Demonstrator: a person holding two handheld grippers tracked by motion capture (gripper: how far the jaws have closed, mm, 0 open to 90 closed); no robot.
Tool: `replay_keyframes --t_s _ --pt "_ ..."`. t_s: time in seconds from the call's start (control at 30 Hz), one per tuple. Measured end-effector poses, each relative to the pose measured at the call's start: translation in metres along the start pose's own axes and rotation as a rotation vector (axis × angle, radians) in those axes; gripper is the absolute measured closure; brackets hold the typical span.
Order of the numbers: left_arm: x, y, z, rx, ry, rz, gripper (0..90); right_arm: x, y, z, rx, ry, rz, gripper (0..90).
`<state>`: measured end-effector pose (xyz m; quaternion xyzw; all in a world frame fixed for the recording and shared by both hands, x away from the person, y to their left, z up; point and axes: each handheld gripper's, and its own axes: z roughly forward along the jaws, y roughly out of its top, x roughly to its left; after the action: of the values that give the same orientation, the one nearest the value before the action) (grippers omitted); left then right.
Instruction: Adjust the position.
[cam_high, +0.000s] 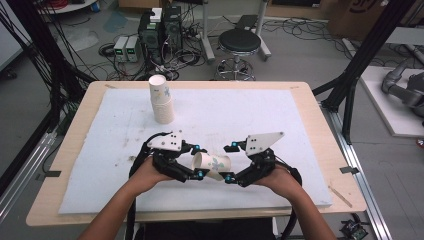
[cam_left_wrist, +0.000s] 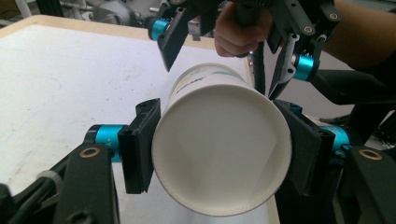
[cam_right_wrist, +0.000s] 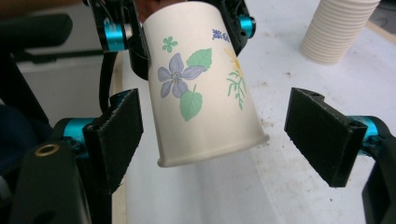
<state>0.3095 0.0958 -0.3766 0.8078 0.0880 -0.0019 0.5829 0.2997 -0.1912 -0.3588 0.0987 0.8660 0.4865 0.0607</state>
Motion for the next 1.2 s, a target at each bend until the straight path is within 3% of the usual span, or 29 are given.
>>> replay_keyframes --t_s 0.17,0.3,0.6,0.83,1.2 --pt "0.001 -0.004 -0.004 -0.05 0.015 0.006 35.7 -0.001 -0.01 -0.002 -0.064 -0.021 0.018 19.8" --pt "0.003 -0.007 -0.005 -0.077 0.028 0.004 35.8 -0.001 -0.017 -0.005 -0.125 0.001 0.017 19.8" --pt "0.005 -0.009 -0.008 -0.139 0.035 0.005 35.8 -0.004 -0.029 -0.008 -0.151 -0.022 0.04 19.9" --pt "0.003 -0.007 -0.008 -0.175 0.025 0.011 35.8 -0.006 -0.034 -0.011 -0.179 -0.008 0.062 20.0" --pt "0.002 -0.004 -0.008 -0.2 0.003 0.025 36.1 -0.006 -0.034 -0.009 -0.177 0.021 0.064 20.2"
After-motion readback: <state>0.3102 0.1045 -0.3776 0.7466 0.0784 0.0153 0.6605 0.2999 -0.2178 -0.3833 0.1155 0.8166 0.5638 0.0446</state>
